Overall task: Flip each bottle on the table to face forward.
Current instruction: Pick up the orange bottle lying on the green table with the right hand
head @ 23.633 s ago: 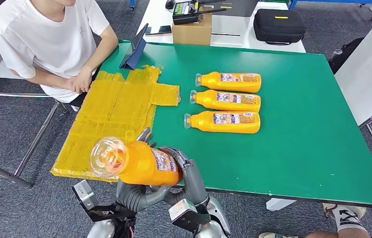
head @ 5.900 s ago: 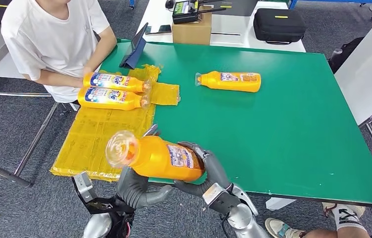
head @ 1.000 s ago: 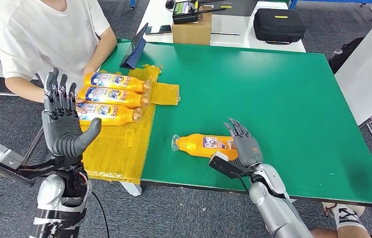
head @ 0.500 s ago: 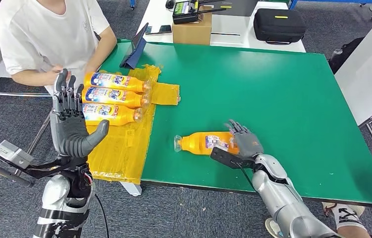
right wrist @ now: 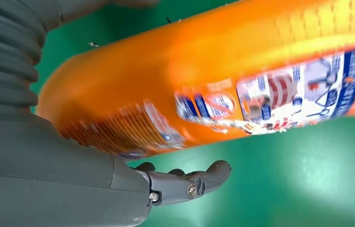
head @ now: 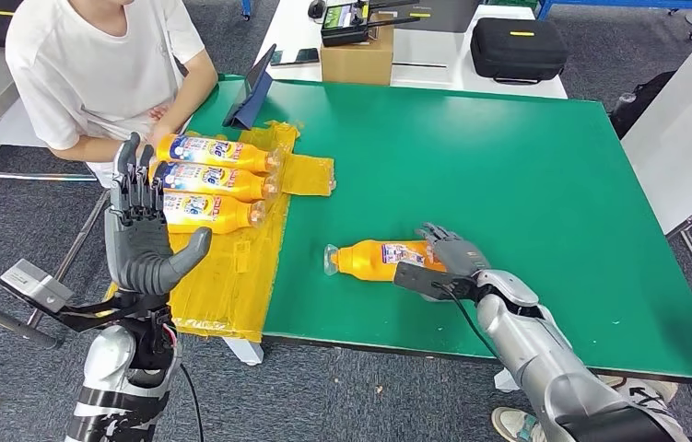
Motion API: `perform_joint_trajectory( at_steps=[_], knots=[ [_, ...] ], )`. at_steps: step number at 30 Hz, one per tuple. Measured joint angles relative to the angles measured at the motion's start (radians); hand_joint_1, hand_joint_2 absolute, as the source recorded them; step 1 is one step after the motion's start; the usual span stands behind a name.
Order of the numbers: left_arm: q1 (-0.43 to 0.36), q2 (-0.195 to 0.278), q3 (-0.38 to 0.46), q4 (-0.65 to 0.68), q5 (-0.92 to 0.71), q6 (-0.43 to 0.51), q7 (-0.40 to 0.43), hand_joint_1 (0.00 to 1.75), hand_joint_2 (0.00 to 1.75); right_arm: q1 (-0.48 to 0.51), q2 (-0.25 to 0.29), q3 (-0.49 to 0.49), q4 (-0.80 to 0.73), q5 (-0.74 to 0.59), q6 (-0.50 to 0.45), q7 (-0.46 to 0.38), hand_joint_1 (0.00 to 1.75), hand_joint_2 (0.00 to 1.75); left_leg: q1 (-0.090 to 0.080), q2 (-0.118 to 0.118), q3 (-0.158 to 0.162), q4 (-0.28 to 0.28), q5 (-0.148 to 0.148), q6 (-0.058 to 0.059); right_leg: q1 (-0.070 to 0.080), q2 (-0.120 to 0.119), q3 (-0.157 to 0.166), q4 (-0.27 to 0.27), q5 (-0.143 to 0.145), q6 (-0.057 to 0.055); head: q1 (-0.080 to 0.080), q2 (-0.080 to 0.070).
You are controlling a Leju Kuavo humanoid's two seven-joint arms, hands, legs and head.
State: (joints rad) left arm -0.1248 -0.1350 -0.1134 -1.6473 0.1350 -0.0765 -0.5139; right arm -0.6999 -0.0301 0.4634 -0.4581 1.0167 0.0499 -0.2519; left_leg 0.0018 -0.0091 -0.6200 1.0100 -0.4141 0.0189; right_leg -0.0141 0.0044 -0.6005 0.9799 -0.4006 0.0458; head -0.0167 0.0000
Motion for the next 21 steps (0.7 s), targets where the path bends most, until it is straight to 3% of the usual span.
perform_joint_trajectory(
  at_steps=[4,14,21],
  knots=[
    [-0.001,0.001,-0.004,0.012,0.000,-0.002,-0.001,0.00,1.75,-0.034,-0.009,0.031,0.025,0.008,0.052,-0.002,1.75,1.75,0.000,-0.001,0.002,0.000,0.000,0.000,0.000,0.000,0.002,0.000,0.000,0.000,0.000,0.000],
    [0.001,0.002,-0.003,0.037,0.002,-0.008,-0.001,0.00,1.75,-0.120,-0.013,0.109,0.069,0.025,0.221,0.099,1.75,1.75,0.000,-0.001,0.003,0.000,0.000,0.000,0.000,0.000,0.004,0.000,0.000,0.000,0.000,0.000],
    [0.014,0.003,-0.003,0.052,-0.008,-0.012,0.010,0.00,1.75,-0.139,-0.029,0.147,0.084,0.025,0.239,0.111,1.75,1.75,0.000,-0.002,0.004,0.000,0.000,0.000,0.000,0.000,0.004,0.000,0.000,0.000,0.000,0.000]
  ],
)
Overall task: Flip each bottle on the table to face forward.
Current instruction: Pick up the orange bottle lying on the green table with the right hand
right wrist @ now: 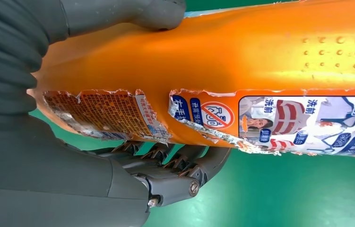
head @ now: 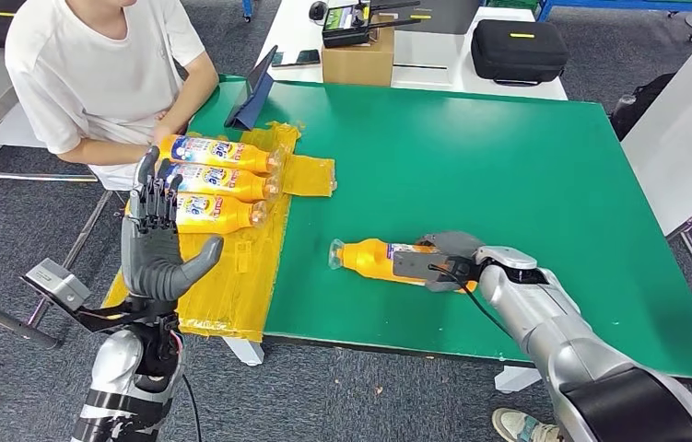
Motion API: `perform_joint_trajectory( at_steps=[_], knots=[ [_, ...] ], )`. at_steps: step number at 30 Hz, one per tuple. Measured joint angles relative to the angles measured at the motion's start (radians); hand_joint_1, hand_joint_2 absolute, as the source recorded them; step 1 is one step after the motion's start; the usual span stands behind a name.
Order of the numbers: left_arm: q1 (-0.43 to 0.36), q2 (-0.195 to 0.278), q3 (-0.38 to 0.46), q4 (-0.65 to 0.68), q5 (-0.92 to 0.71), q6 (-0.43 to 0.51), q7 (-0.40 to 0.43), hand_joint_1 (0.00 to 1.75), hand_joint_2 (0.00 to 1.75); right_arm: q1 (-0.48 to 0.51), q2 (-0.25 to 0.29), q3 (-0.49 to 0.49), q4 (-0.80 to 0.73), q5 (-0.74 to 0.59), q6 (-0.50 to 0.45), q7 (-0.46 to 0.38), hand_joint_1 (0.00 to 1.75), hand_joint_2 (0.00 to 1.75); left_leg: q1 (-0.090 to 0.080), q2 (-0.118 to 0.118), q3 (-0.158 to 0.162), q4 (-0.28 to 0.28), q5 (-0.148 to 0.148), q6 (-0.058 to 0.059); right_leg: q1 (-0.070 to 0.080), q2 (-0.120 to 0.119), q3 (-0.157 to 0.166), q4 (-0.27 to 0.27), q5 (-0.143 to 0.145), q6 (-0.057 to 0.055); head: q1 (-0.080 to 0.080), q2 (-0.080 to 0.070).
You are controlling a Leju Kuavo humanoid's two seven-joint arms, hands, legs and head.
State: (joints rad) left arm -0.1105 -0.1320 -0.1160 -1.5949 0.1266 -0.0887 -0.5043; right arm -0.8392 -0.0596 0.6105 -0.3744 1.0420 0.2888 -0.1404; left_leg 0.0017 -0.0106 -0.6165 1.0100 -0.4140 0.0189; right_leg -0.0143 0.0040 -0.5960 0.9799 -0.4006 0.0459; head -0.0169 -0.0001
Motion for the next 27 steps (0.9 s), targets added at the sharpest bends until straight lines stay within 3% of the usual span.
perform_joint_trajectory(
  at_steps=[4,7,11,16,22,27],
  knots=[
    [0.005,0.001,-0.001,0.006,-0.010,-0.003,0.007,0.00,1.75,-0.001,-0.007,0.009,0.003,-0.013,-0.003,-0.014,1.75,1.75,0.000,0.000,0.001,0.000,0.000,0.000,0.000,0.000,0.001,0.000,0.000,0.000,0.000,0.000],
    [0.020,0.004,-0.008,0.011,-0.042,0.004,0.011,0.00,1.75,0.022,-0.024,-0.003,0.001,-0.112,-0.058,-0.113,1.75,1.75,0.000,-0.001,0.001,0.000,0.000,0.000,0.000,-0.001,0.001,0.000,0.000,0.000,0.000,0.000],
    [0.071,0.004,-0.023,0.015,-0.063,0.038,0.041,0.00,1.75,0.136,-0.039,-0.086,-0.066,-0.326,-0.221,-0.292,1.75,1.75,0.000,-0.001,0.000,0.000,-0.002,0.000,0.000,0.000,0.001,0.000,0.000,0.000,0.000,0.000],
    [0.121,-0.005,-0.040,0.023,-0.068,0.048,0.061,0.00,1.75,0.265,-0.035,-0.172,-0.214,-0.423,-0.296,-0.327,1.75,1.75,0.000,0.001,-0.001,0.000,-0.003,-0.001,0.001,0.002,-0.002,0.000,-0.001,0.000,0.000,0.000],
    [0.184,-0.014,-0.107,0.063,-0.127,-0.031,0.074,0.00,1.75,0.436,0.033,-0.269,-0.514,-0.549,-0.384,-0.385,1.75,1.75,0.001,0.001,-0.006,0.000,-0.003,-0.001,0.001,0.002,-0.006,0.000,-0.001,0.000,0.000,0.000],
    [0.201,-0.014,-0.179,0.095,-0.156,-0.047,0.060,0.00,1.75,0.513,0.096,-0.312,-0.735,-0.617,-0.402,-0.436,1.75,1.75,0.001,0.001,-0.007,0.000,-0.003,-0.001,0.001,0.002,-0.008,0.000,-0.001,0.000,0.000,0.000]
  ],
)
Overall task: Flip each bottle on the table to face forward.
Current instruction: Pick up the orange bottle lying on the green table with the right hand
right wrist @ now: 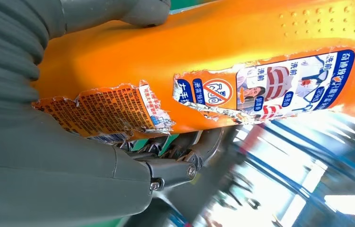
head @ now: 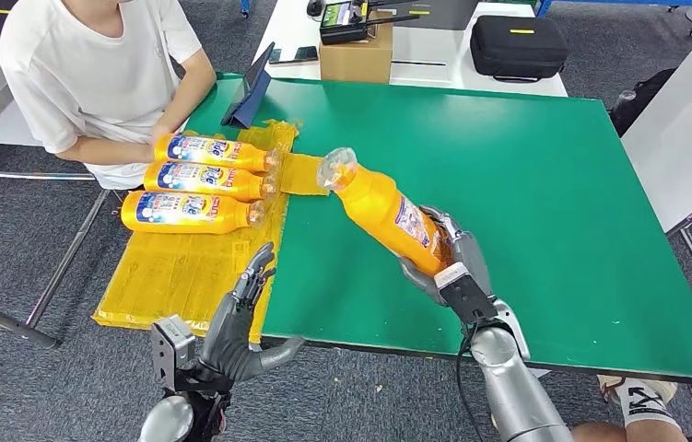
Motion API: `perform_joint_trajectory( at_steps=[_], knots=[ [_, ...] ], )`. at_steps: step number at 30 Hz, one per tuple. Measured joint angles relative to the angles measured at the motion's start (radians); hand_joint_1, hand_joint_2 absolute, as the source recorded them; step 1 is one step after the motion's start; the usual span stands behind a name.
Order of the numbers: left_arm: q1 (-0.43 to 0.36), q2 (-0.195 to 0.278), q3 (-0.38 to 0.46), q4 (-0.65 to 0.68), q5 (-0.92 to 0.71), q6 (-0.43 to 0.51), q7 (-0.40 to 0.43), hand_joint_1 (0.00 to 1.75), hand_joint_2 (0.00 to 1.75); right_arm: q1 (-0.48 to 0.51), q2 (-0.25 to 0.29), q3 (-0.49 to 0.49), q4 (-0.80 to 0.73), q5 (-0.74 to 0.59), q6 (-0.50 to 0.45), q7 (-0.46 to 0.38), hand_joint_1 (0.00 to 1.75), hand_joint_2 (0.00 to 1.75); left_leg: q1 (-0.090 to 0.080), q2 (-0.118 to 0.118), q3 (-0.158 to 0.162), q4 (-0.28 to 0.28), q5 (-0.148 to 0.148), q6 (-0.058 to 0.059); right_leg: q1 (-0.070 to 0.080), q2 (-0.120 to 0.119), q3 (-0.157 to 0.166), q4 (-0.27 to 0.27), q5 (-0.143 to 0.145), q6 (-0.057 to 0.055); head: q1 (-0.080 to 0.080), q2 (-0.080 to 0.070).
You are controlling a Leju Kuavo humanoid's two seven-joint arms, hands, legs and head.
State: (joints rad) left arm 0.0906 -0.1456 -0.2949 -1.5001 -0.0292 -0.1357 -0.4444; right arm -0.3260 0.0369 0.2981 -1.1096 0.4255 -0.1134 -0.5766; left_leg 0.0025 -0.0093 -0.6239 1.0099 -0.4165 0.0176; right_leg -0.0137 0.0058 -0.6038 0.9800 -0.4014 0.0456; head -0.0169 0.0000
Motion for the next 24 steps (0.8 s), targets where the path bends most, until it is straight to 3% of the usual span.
perform_joint_trajectory(
  at_steps=[6,10,24],
  knots=[
    [-0.002,0.005,-0.029,0.001,-0.003,-0.033,0.004,0.00,1.75,0.045,0.066,-0.006,-0.140,-0.059,0.006,-0.058,1.75,1.75,0.000,0.000,0.000,0.000,0.000,0.000,0.000,0.000,0.000,0.000,0.000,0.000,0.000,0.000],
    [-0.004,0.005,-0.046,-0.003,-0.006,-0.058,-0.027,0.00,1.75,0.059,0.098,0.011,-0.185,-0.087,0.066,-0.064,1.75,1.75,0.000,0.000,0.000,0.000,0.000,0.000,0.000,0.000,0.000,0.000,0.000,0.000,0.000,0.000],
    [-0.075,-0.012,-0.075,-0.060,0.030,-0.092,-0.119,0.00,1.75,0.055,0.180,0.192,-0.111,-0.087,0.185,-0.089,1.75,1.75,0.000,0.000,0.000,0.000,0.000,0.000,0.000,0.000,0.000,0.000,0.000,0.000,0.000,0.000]
  ],
)
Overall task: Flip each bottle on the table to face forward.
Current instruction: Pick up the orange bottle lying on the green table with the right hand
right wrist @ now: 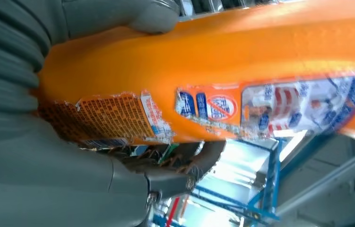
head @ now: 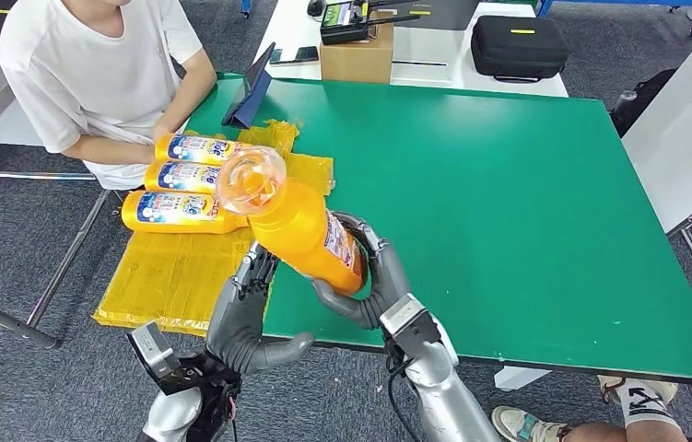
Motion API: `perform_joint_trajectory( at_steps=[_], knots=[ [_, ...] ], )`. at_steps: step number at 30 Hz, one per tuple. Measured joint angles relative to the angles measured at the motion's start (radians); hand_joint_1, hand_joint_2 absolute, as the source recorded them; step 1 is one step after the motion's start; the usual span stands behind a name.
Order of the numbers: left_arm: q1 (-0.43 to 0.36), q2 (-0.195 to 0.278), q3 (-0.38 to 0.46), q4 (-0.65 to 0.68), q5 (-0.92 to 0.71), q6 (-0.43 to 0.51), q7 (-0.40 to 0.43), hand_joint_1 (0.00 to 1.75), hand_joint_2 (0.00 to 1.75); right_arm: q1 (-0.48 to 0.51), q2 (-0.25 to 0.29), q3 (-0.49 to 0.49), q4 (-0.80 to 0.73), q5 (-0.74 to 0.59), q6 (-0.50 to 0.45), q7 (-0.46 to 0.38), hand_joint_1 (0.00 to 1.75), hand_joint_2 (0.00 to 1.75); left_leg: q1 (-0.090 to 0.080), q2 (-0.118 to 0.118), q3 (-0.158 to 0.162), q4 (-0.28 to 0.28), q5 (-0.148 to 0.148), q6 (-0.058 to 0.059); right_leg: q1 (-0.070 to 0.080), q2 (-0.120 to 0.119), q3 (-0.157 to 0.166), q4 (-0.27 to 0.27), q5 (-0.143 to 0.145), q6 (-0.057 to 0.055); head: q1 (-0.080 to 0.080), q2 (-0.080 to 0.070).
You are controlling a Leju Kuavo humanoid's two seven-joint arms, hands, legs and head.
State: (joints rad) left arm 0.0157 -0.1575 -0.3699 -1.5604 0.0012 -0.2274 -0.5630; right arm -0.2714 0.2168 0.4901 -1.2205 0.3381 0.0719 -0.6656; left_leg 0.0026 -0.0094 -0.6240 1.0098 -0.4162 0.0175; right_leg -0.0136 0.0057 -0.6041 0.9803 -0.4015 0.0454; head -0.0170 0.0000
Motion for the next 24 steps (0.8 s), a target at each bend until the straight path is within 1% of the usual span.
perform_joint_trajectory(
  at_steps=[4,10,17,21,22,23,24],
  knots=[
    [-0.015,-0.002,-0.005,-0.009,0.016,-0.004,-0.005,0.00,1.75,-0.011,0.014,0.050,0.040,0.006,-0.009,-0.004,1.75,1.75,0.000,0.000,0.000,0.000,0.000,0.000,0.000,0.000,0.000,0.000,0.000,0.000,0.000,0.000],
    [-0.038,-0.002,-0.006,-0.006,0.035,0.002,0.005,0.00,1.75,-0.017,0.021,0.099,0.067,0.030,-0.021,-0.013,1.75,1.75,0.000,0.000,0.000,0.000,0.000,0.000,0.000,0.000,0.000,0.000,0.000,0.000,0.000,0.000],
    [-0.049,-0.002,0.008,0.006,0.106,-0.026,0.042,0.00,1.75,-0.027,0.021,0.133,0.083,0.058,-0.050,-0.014,1.75,1.75,0.000,0.000,0.000,0.000,0.000,0.000,0.000,0.000,0.000,0.000,0.000,0.000,0.000,0.000],
    [-0.056,0.001,0.016,0.015,0.119,-0.036,0.055,0.00,1.75,-0.034,0.021,0.146,0.093,0.077,-0.067,-0.014,1.75,1.75,0.000,0.000,0.000,0.000,0.000,0.000,0.000,0.000,0.000,0.000,0.000,0.000,0.000,0.000],
    [-0.058,0.003,0.017,0.018,0.116,-0.036,0.060,0.08,1.75,-0.036,0.020,0.149,0.096,0.082,-0.071,-0.014,1.75,1.75,0.000,0.000,0.000,0.000,0.000,0.000,0.000,0.000,0.000,0.000,0.000,0.000,0.000,0.000],
    [-0.061,0.006,0.018,0.021,0.109,-0.034,0.067,0.47,1.75,-0.039,0.019,0.152,0.099,0.091,-0.077,-0.014,1.75,1.75,0.000,0.000,0.000,0.000,0.000,0.000,0.000,0.000,0.000,0.000,0.000,0.000,0.000,0.000],
    [-0.065,0.010,0.019,0.025,0.101,-0.033,0.074,0.89,1.75,-0.041,0.018,0.157,0.103,0.101,-0.083,-0.014,1.75,1.75,0.000,0.000,0.000,0.000,0.000,0.000,0.000,0.000,0.000,0.000,0.000,0.000,0.000,0.000]
  ],
)
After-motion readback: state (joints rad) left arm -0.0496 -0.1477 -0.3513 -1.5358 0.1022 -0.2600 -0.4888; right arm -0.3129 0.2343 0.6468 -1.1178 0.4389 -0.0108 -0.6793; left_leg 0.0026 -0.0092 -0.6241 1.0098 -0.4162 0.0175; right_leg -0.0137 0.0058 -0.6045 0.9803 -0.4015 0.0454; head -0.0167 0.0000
